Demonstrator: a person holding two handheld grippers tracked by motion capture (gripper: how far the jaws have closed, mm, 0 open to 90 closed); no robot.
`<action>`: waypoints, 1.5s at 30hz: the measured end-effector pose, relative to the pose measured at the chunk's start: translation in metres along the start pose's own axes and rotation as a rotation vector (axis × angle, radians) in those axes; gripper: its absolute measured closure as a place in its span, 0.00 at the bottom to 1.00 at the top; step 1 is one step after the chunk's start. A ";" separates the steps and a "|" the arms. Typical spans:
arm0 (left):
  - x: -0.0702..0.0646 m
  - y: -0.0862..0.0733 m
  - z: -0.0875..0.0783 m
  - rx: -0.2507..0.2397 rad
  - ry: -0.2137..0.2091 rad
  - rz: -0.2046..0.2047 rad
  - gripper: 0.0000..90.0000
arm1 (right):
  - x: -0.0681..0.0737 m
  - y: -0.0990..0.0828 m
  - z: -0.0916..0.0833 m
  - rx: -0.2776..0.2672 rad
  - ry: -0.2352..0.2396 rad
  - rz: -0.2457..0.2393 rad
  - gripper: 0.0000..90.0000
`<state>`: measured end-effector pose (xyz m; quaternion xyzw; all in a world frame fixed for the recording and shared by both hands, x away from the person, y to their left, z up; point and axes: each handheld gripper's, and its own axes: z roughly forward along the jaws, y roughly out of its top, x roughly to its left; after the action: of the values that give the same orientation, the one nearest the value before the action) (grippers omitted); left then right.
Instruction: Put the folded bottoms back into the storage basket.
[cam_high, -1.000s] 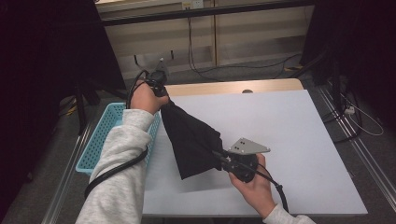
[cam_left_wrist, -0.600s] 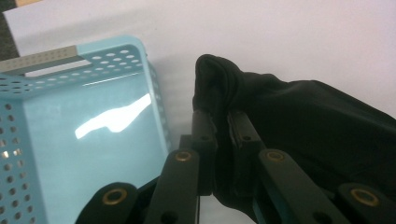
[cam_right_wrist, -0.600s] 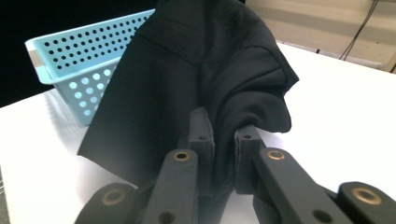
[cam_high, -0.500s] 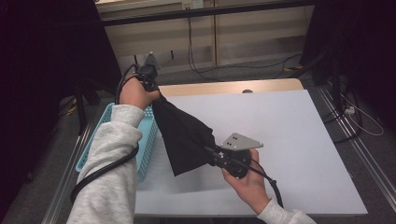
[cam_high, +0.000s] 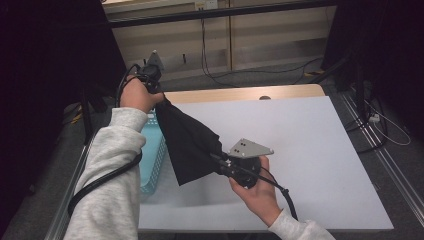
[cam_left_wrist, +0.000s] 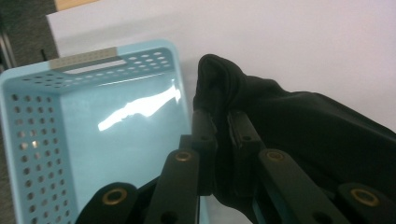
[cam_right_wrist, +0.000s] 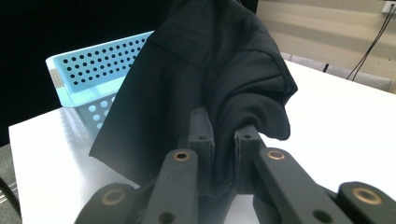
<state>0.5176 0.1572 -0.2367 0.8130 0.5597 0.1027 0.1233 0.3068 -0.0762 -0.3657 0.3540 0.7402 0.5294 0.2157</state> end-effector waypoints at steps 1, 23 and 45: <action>0.002 0.000 -0.002 0.000 0.001 0.002 0.92 | 0.000 0.001 0.001 -0.003 0.003 -0.004 0.91; 0.021 0.002 -0.024 -0.026 0.042 -0.014 0.92 | 0.016 0.017 0.018 -0.025 0.035 -0.031 0.91; 0.041 0.000 -0.034 -0.032 0.083 -0.035 0.92 | 0.029 0.027 0.039 -0.025 0.072 -0.052 0.91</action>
<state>0.5212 0.1985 -0.2033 0.7960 0.5767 0.1432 0.1149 0.3232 -0.0246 -0.3523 0.3128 0.7495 0.5454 0.2071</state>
